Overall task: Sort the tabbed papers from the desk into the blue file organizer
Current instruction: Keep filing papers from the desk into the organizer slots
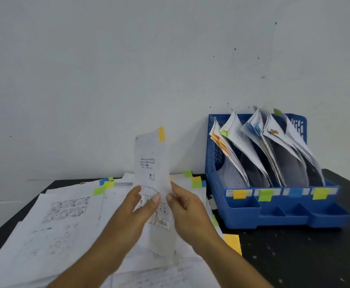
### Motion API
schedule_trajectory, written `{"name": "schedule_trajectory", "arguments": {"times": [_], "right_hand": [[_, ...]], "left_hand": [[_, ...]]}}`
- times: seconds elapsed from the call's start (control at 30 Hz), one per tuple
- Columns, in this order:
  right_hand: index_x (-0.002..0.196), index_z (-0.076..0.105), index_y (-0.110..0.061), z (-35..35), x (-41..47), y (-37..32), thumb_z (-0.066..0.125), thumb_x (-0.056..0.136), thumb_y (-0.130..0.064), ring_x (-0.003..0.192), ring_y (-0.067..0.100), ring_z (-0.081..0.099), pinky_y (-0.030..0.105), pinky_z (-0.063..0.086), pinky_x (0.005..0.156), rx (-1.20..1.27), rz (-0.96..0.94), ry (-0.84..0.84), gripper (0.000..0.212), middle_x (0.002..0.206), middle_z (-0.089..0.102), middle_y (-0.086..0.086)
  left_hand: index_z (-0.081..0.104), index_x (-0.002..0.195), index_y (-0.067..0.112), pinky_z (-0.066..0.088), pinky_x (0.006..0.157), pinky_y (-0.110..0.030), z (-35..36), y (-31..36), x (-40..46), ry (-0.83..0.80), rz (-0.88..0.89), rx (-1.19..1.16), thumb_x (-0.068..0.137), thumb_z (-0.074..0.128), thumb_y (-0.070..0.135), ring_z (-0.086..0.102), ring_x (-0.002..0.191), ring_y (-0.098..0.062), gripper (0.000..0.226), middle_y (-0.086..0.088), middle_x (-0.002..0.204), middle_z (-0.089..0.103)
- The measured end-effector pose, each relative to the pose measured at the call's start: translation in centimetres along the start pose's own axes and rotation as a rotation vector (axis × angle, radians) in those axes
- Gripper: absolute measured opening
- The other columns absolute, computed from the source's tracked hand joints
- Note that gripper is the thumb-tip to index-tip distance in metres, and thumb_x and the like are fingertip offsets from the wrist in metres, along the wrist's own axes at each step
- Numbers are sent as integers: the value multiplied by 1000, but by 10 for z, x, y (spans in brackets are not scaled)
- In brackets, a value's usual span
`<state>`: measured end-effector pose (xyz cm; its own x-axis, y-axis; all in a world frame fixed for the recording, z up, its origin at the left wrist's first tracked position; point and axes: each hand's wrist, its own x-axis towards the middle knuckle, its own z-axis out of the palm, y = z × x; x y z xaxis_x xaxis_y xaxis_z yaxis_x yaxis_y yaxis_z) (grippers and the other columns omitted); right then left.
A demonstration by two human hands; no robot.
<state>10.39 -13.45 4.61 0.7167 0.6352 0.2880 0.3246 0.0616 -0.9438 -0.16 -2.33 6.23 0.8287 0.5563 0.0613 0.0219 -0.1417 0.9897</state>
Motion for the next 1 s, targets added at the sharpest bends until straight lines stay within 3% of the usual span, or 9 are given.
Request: {"name": "schedule_trajectory", "arguments": {"times": [0.07,0.17,0.27,0.47,0.57,0.63,0.73,0.83,1.0], "right_hand": [[138,57,-32,2,-2,-3,43,106,-16,119,-5,57,23,46,104,-91,-83,-13,39,127,64,-23],[134,61,-33,7,-6,-6,44,106,-17,116,-5,58,21,47,101,-193,-152,-21,37,123,66,-22],[127,64,-33,4,-6,-10,44,104,-15,109,4,63,32,51,98,-247,-178,-57,35,114,70,-18],[135,56,-39,-11,-8,-21,52,98,-14,117,-14,51,2,39,91,-259,-171,-210,45,125,59,-35],[137,56,-38,-18,-8,-26,54,92,-12,121,-17,46,0,35,94,-312,-159,-281,52,132,55,-35],[129,64,-35,-25,-6,-32,59,92,-19,111,-17,53,6,41,92,-308,-144,-173,41,125,62,-28],[117,71,-30,-50,3,-35,67,92,-28,87,-8,62,15,52,72,-244,-124,292,25,102,68,-19],[116,66,-27,-85,17,-31,70,91,-25,89,6,61,25,56,73,-440,-214,713,26,107,62,-12],[130,46,-23,-119,41,-27,70,88,-40,104,19,53,28,40,64,-1027,-71,627,51,123,46,1]], "left_hand": [[36,140,46,37,111,-42,6,18,6,-29,7,-127,60,71,71,49,126,-7,91,17,139,48],[54,125,45,46,102,-43,19,32,14,-38,68,-179,76,66,54,59,115,-8,52,19,122,63],[57,118,39,52,93,-38,31,30,20,80,91,-235,94,58,33,60,113,-10,26,18,117,65],[59,126,23,53,91,-44,41,21,24,304,58,-302,99,50,20,65,105,-21,29,3,115,68],[66,101,28,53,82,-39,42,27,23,383,84,-233,98,49,13,66,92,-18,23,6,99,71],[65,92,28,50,75,-33,40,33,23,408,140,-119,97,50,12,63,86,-10,23,15,90,68],[60,101,33,40,71,-26,34,40,19,363,263,128,97,51,15,55,83,-4,20,26,89,57],[58,110,31,38,82,-25,31,45,18,270,329,280,98,52,16,54,92,-12,20,25,91,57],[64,119,21,41,82,-24,33,49,20,297,409,388,95,56,17,56,89,-13,25,17,94,60]]}}
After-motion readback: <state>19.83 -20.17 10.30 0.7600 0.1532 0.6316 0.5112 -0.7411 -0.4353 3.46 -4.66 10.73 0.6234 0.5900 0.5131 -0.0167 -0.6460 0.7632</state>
